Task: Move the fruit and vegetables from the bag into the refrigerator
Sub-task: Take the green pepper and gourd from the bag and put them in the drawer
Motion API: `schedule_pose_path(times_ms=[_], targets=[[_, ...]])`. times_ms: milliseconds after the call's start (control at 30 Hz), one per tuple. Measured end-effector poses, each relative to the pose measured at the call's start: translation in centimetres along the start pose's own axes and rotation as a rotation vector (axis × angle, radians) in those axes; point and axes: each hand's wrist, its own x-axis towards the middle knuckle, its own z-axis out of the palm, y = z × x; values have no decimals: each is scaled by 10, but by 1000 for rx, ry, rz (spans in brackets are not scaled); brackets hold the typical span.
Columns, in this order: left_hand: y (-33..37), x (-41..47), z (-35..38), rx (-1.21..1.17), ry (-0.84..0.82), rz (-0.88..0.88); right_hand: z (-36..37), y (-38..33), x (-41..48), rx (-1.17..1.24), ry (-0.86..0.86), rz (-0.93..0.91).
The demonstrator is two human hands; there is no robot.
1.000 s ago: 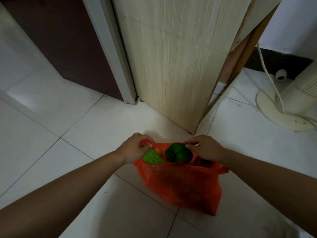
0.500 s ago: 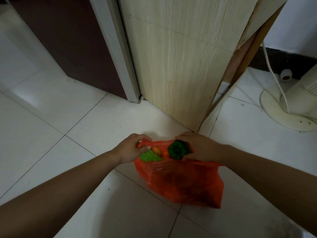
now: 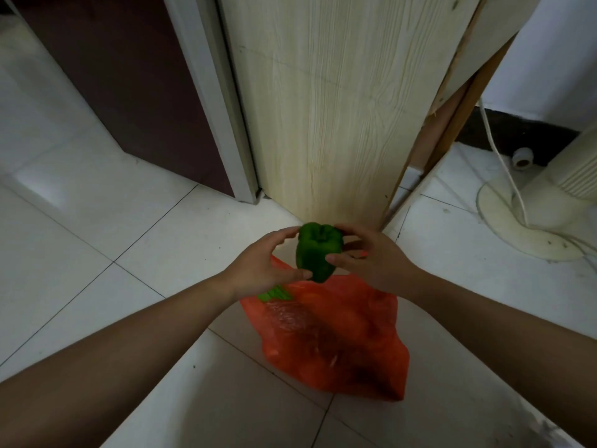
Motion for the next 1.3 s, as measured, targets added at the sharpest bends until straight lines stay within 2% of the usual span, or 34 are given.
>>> schedule_pose_path(times_ms=[100, 167, 333, 467, 533, 700, 833, 1100, 1300], targets=[[6, 2, 8, -208, 9, -19, 5, -7, 0, 74, 0, 3], [6, 1, 7, -240, 36, -16, 6, -7, 3, 36, -23, 5], [-11, -3, -13, -134, 160, -75, 12, 6, 5, -154, -33, 30], [-34, -13, -29, -56, 256, -135, 27, 13, 1, -397, -159, 3], [-44, -19, -31, -62, 269, -156, 38, 15, 4, -453, -161, 5], [-53, -20, -36, -158, 328, -259, 71, 2, 20, -302, -83, 36], [-58, -23, -42, -214, 367, -318, 95, -7, 35, -252, -97, 93], [-70, -40, -59, -245, 287, -362, 116, -9, 49, -444, -247, 190], [-60, -29, -60, -242, 305, -349, 77, -17, 45, -423, -246, 207]])
